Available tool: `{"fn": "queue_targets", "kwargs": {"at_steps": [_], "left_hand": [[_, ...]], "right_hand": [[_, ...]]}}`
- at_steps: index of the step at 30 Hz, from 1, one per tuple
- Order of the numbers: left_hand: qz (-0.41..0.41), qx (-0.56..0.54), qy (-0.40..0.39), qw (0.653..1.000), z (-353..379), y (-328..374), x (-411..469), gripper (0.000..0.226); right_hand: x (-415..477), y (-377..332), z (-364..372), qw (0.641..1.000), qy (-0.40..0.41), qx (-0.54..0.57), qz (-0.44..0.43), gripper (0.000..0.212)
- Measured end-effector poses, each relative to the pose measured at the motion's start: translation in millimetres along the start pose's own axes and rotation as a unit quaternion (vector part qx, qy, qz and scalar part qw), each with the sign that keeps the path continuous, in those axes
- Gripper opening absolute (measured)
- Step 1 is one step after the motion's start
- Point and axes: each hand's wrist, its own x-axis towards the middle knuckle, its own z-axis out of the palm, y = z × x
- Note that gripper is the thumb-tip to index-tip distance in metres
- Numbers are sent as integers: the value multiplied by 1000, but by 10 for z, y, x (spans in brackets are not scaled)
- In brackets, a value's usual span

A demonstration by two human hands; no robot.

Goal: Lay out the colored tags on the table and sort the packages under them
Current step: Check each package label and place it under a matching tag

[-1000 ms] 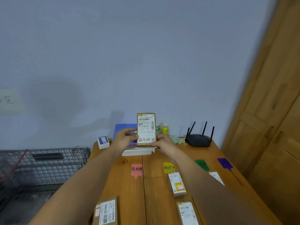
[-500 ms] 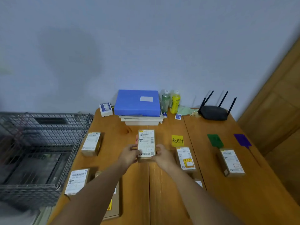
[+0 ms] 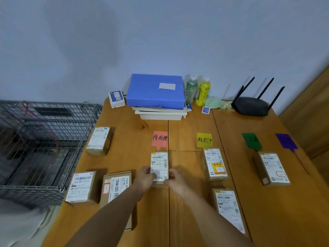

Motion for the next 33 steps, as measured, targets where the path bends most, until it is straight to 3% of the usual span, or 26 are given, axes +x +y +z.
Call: {"fn": "queue_targets", "kwargs": {"at_steps": [8, 15, 20, 25, 28, 31, 33], "left_hand": [[3, 29, 7, 1000, 23, -9, -33, 41], [-10, 23, 63, 998, 42, 184, -153, 42], [26, 28, 76, 996, -162, 620, -495, 65], [97, 92, 101, 986, -484, 1153, -1021, 54], [175, 182, 127, 959, -737, 1535, -1317, 30], [247, 321, 162, 900, -986, 1916, -1684, 57], [264, 404, 175, 858, -1135, 2111, -1990, 59]], "right_hand": [[21, 47, 19, 1000, -17, 9, 17, 54], [-134, -86, -103, 999, -13, -22, 22, 55], [-373, -486, -343, 998, 21, -62, -14, 62], [-815, -1149, -595, 990, 50, -96, -85, 56], [-1150, -1605, -718, 978, 76, -138, -137, 53], [-1482, -2061, -808, 944, 138, -231, -190, 60], [-1700, -2338, -849, 914, 180, -301, -202, 63]]}}
